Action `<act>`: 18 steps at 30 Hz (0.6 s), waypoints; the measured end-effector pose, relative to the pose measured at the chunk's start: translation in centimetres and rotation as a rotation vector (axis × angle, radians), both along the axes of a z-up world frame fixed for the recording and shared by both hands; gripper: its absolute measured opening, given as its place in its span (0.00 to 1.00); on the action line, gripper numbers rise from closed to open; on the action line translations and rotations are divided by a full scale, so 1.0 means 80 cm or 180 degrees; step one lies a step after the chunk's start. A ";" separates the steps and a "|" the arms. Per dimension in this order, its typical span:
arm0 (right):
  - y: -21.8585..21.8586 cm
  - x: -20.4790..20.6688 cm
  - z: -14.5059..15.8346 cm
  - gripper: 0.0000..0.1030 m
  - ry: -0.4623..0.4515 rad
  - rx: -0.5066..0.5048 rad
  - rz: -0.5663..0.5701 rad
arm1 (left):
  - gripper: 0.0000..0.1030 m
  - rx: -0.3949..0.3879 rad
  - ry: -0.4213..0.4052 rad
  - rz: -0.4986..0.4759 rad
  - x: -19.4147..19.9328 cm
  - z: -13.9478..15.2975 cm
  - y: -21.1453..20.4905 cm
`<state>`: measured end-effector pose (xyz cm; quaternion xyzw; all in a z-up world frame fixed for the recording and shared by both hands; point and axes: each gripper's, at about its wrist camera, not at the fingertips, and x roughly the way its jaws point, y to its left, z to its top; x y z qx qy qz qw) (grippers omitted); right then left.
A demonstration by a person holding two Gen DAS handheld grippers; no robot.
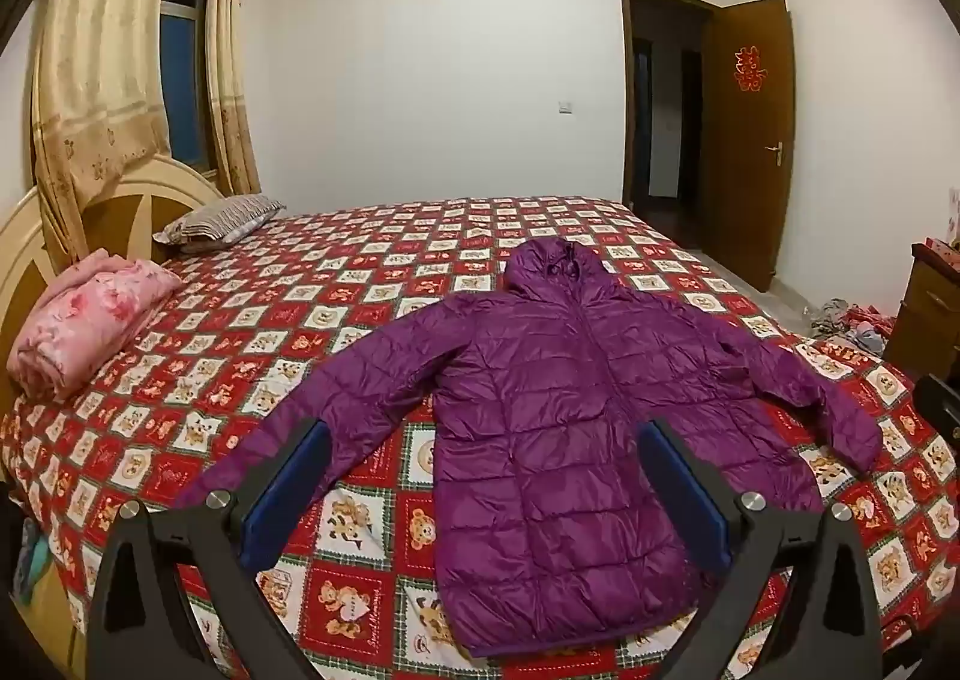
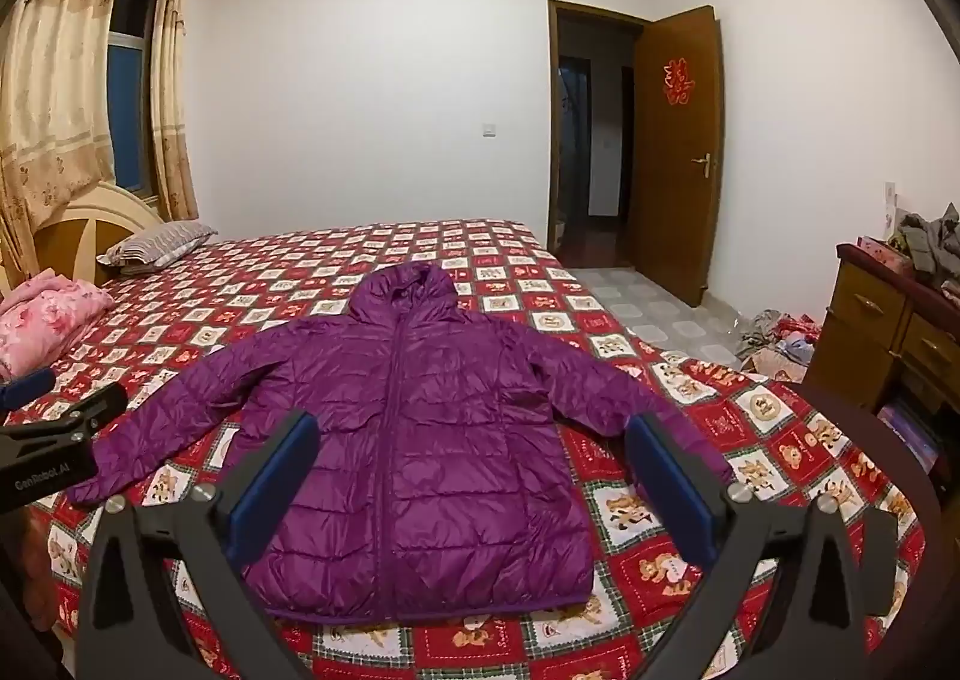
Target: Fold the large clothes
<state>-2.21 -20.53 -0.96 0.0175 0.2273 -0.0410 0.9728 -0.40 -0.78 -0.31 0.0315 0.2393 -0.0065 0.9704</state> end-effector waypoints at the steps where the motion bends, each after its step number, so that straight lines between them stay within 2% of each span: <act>1: 0.000 0.000 0.000 1.00 0.0007 0.0001 0.0004 | 0.99 -0.0045 0.0054 -0.0011 0.007 -0.005 0.003; 7: 0.011 -0.002 -0.007 1.00 0.0034 -0.0013 -0.0006 | 0.99 -0.0214 0.0099 -0.0019 0.011 -0.011 0.015; 18: 0.002 0.005 -0.011 1.00 0.0092 0.0068 0.0025 | 0.99 -0.0251 0.0165 -0.0094 0.011 -0.010 0.016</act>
